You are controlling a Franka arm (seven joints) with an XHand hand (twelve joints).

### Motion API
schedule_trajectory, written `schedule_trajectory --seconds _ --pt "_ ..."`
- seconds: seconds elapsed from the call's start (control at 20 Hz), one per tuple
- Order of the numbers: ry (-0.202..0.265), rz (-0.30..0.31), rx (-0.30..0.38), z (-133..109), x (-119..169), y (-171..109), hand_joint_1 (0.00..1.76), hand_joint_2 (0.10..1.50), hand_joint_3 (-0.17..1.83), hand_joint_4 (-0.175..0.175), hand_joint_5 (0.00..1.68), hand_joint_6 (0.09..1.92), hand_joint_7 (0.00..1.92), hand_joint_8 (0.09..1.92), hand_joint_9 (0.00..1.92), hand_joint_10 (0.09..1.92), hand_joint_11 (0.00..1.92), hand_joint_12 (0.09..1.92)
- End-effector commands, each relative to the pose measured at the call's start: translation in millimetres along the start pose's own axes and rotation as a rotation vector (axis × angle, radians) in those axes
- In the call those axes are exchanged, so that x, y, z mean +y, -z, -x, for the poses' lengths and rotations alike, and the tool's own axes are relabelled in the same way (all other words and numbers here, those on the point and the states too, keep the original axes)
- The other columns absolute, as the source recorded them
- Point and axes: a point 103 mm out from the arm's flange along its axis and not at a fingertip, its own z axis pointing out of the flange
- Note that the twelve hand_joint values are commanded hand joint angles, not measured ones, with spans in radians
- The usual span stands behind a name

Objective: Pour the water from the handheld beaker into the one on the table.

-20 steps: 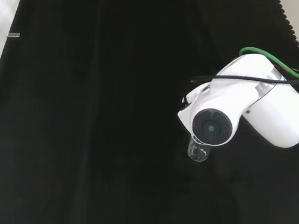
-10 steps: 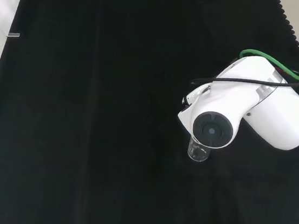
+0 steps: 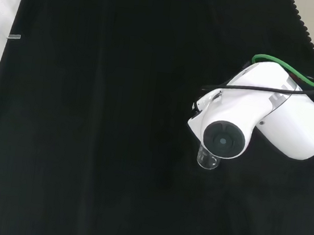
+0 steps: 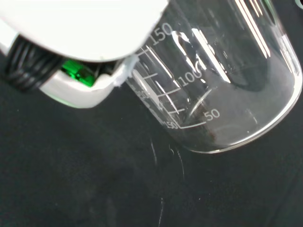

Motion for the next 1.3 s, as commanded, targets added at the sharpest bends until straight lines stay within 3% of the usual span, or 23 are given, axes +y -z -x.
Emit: schedule_trajectory --seconds 0.05,1.3 --pt "-0.006 -0.008 -0.021 -1.7 -0.4 1.8 1.44 0.59 0.66 -0.175 1.37 0.44 1.38 0.53 1.59 0.09 1.37 0.63" --pt "-0.013 -0.022 -0.052 -5.0 -0.9 5.5 1.44 0.59 0.66 -0.175 1.37 0.44 1.38 0.53 1.59 0.09 1.37 0.63"
